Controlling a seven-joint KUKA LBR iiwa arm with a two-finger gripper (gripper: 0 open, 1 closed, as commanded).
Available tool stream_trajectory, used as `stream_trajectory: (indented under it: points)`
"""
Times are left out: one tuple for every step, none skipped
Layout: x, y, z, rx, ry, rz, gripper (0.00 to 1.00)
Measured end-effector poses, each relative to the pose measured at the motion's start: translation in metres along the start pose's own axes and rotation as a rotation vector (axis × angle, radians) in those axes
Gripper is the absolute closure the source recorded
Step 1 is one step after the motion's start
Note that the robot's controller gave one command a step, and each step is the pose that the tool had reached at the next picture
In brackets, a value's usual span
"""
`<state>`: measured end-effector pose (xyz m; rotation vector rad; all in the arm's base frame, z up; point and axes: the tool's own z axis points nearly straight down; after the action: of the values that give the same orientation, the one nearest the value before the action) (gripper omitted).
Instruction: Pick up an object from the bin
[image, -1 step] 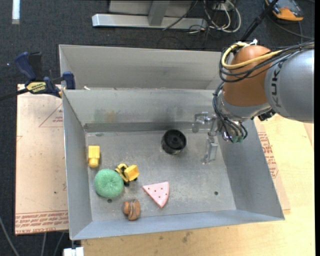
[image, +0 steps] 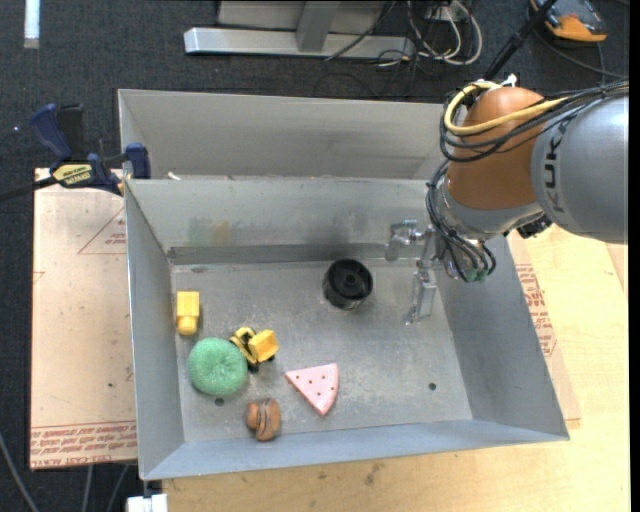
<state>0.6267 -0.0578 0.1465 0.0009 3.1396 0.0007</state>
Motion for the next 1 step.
stream_trajectory:
  points:
    - [-0.0103, 0.0329, 0.044, 0.0, -0.007, 0.07, 0.0]
